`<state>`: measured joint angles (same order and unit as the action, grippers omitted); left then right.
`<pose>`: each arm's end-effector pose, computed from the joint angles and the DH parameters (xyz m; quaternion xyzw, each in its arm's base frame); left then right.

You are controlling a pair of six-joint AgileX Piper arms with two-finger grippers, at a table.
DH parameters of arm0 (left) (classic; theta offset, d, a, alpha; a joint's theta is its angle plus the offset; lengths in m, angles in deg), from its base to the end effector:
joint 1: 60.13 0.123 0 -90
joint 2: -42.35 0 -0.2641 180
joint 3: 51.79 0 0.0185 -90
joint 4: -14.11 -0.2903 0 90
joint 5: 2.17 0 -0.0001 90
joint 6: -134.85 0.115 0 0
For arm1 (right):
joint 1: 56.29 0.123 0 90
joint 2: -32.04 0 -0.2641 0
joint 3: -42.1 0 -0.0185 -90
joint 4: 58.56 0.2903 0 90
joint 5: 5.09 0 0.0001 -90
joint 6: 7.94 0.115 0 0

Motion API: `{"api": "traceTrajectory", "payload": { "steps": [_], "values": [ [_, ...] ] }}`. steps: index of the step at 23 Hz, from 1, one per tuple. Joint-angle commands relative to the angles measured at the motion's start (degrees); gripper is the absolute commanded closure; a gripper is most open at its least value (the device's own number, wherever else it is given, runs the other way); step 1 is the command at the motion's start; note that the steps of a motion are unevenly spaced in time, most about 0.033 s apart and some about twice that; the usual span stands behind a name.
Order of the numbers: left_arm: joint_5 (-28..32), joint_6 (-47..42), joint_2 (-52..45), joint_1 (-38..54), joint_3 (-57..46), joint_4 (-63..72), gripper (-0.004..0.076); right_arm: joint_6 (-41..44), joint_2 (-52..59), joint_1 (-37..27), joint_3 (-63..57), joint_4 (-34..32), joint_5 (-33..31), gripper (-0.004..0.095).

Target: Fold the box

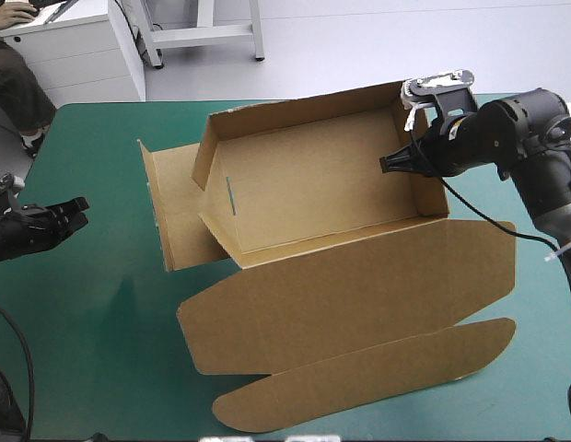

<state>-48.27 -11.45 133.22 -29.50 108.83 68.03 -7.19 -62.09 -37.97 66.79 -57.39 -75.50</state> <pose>0.3272 0.1159 0.2306 -0.2173 0.8785 -0.2280 0.3591 0.3395 0.1148 0.4177 -0.1435 0.9282 0.0669 0.3368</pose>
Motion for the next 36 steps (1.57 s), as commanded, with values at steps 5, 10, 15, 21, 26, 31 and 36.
{"api": "traceTrajectory", "payload": {
  "steps": [5,10,15,21,26,31,36],
  "values": [
    [-4.8,8.1,-1.8,-0.2,1.5,2.6,0.0188,-0.7,2.6,-0.2,2.4,4.5,1.6,0.0928],
    [-6.2,7.2,-1.8,-1.2,1.5,3.0,0.0033,-1.8,2.5,-0.2,2.4,6.8,1.8,0.0928],
    [-6.3,7.3,-1.8,-12.5,1.5,7.5,0.0034,-5.6,2.1,-0.2,2.4,8.2,6.4,0.0928],
    [-10.6,7.5,-1.8,-20.2,1.7,13.3,0.0034,-5.6,-2.1,-0.3,2.4,7.8,8.4,0.0928],
    [-20.2,11.9,-1.8,-20.2,1.7,19.9,0.0034,-4.8,-3.9,-0.3,2.4,5.5,10.7,0.0928],
    [-27.9,15.8,-1.9,-20.2,1.8,30.9,0.0034,-3.1,-5.2,-0.3,2.4,3.6,10.7,0.0928],
    [-27.9,16.1,-2.6,-20.6,4.7,35.1,0.0034,-2.3,-5.4,-0.3,2.4,2.3,10.7,0.0928]
  ]
}}
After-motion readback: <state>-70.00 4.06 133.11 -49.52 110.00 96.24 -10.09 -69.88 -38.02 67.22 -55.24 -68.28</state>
